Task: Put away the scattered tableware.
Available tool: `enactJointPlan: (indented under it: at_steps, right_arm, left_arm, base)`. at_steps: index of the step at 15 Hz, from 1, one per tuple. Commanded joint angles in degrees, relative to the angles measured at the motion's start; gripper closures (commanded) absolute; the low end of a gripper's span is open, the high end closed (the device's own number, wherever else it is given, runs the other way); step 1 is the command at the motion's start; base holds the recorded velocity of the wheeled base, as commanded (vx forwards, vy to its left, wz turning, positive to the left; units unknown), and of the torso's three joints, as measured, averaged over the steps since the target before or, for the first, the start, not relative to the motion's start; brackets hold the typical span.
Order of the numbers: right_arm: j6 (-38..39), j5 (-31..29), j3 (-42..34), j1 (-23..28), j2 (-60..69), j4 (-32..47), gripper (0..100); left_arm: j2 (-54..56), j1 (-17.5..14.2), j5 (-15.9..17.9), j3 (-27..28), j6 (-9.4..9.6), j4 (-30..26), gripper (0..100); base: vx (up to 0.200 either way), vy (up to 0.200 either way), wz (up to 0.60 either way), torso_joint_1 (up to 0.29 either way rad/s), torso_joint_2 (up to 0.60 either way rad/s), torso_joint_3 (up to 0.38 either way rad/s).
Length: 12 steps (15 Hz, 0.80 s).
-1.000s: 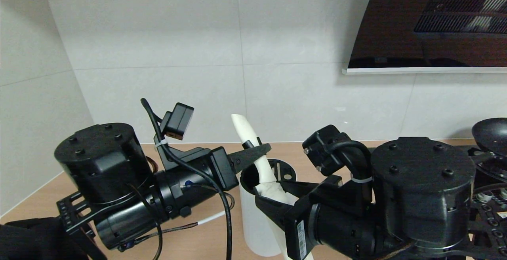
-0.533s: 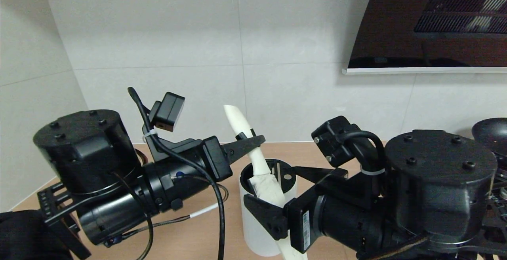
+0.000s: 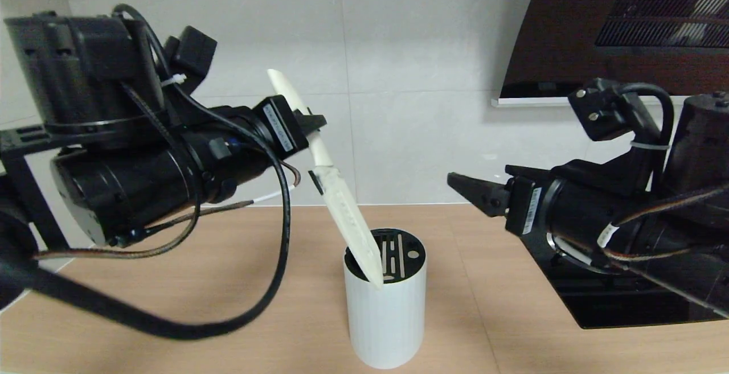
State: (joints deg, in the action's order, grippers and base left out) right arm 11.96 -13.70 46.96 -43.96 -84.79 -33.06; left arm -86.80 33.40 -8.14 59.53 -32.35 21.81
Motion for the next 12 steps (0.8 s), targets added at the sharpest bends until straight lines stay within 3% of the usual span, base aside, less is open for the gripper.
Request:
enactJointPlan:
  at_steps: [1, 5, 6, 8, 10, 12]
  right_arm:
    - [-0.45, -0.01, 0.06, 4.23, 2.17, 0.19, 0]
    - [-0.53, -0.27, -0.29, 4.5, 0.5, 0.19, 0]
    - [-0.53, -0.27, -0.29, 4.5, 0.41, 0.19, 0]
    - [-0.53, -0.36, -0.29, 4.5, 0.06, 0.19, 0]
    - [-0.53, -0.36, -0.38, 4.5, -0.03, 0.19, 0]
    - [-0.53, -0.36, -0.38, 4.5, -0.12, 0.19, 0]
  left_arm:
    - [-0.57, -0.18, -6.62, 1.73, 4.05, -0.72, 100]
    - [-6.54, 3.16, -18.31, 1.56, 8.8, 7.9, 100]
    - [-7.33, 3.34, -19.19, 1.56, 9.68, 8.69, 100]
    - [-11.64, 4.39, -20.6, -1.26, 12.75, 15.54, 100]
    - [-14.72, 5.01, -22.35, -3.54, 16.97, 23.02, 100]
    - [-17.09, 5.27, -24.02, -4.16, 19.7, 27.59, 100]
  base:
    - [0.0, 0.0, 0.0, 0.0, 0.0, 0.0]
    - [0.0, 0.0, 0.0, 0.0, 0.0, 0.0]
    - [0.0, 0.0, 0.0, 0.0, 0.0, 0.0]
    - [0.0, 0.0, 0.0, 0.0, 0.0, 0.0]
    - [0.0, 0.0, 0.0, 0.0, 0.0, 0.0]
    - [0.0, 0.0, 0.0, 0.0, 0.0, 0.0]
